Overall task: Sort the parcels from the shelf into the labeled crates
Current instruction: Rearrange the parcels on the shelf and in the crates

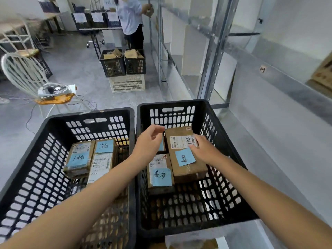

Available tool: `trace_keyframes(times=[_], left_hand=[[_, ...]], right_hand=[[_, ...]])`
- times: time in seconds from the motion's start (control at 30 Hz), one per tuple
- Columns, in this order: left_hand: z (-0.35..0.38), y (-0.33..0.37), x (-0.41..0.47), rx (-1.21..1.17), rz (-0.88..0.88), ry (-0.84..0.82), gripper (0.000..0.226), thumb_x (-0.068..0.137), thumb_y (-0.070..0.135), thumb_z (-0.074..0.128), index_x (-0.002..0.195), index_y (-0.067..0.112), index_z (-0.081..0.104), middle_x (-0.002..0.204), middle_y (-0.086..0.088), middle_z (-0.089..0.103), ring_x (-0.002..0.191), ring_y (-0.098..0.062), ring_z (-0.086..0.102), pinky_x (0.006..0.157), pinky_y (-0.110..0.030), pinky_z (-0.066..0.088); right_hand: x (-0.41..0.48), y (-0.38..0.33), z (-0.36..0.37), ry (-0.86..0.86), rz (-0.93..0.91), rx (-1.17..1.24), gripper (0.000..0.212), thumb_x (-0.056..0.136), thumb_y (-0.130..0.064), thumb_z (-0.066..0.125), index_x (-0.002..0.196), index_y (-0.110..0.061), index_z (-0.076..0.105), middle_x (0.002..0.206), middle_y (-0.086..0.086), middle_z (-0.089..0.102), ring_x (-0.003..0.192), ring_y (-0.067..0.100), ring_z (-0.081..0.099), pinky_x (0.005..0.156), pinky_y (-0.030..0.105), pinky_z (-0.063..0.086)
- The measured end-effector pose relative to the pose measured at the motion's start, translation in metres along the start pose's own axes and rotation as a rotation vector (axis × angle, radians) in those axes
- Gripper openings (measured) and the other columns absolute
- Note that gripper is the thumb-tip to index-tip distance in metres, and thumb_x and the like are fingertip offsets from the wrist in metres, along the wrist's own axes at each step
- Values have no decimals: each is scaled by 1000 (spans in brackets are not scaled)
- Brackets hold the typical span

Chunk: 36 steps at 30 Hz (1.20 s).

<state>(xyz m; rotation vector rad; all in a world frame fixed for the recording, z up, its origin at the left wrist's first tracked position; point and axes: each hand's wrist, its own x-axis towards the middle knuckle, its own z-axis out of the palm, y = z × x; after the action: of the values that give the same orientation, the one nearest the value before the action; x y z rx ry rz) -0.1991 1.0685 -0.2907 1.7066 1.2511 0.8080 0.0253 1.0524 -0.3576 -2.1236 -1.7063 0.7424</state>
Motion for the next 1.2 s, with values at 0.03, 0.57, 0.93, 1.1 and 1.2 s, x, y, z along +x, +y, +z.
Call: trace_keyframes(times=[0.03, 0.57, 0.93, 1.1, 1.2], left_hand=[[0, 2, -1, 25, 9, -23, 28, 102, 16, 48, 128, 20, 58, 124, 8, 62, 117, -6, 55, 94, -18, 44], [-45, 29, -61, 606, 506, -297, 60, 99, 37, 50, 152, 15, 31, 157, 1, 32, 144, -14, 30, 119, -32, 26], [-15, 93, -168, 397, 867, -432, 59, 101, 34, 50, 151, 11, 32, 157, -3, 30, 146, -16, 24, 119, -26, 14], [2, 122, -214, 333, 1058, -507, 59, 99, 33, 55, 150, 10, 35, 155, -1, 33, 145, -14, 26, 117, -20, 11], [14, 148, -241, 284, 1157, -544, 57, 98, 28, 57, 146, 5, 40, 152, -5, 39, 142, -18, 31, 116, -21, 17]], right_hand=[[-9, -8, -12, 13, -33, -26, 47, 103, -32, 48, 146, -16, 38, 144, 5, 42, 125, 19, 50, 91, 28, 45], [-177, -111, -55, 324, 26, -272, 51, 103, -39, 46, 149, -18, 37, 150, -1, 42, 133, 19, 46, 104, 39, 44], [-352, -118, -57, 527, 338, -353, 54, 103, -39, 46, 150, -13, 36, 152, 7, 40, 136, 26, 41, 111, 38, 35], [-425, -119, -62, 620, 450, -365, 57, 103, -42, 44, 150, -13, 36, 153, 5, 39, 138, 24, 39, 113, 40, 34], [-472, -122, -71, 698, 533, -370, 57, 103, -43, 44, 150, -13, 36, 154, 4, 39, 140, 23, 37, 113, 39, 33]])
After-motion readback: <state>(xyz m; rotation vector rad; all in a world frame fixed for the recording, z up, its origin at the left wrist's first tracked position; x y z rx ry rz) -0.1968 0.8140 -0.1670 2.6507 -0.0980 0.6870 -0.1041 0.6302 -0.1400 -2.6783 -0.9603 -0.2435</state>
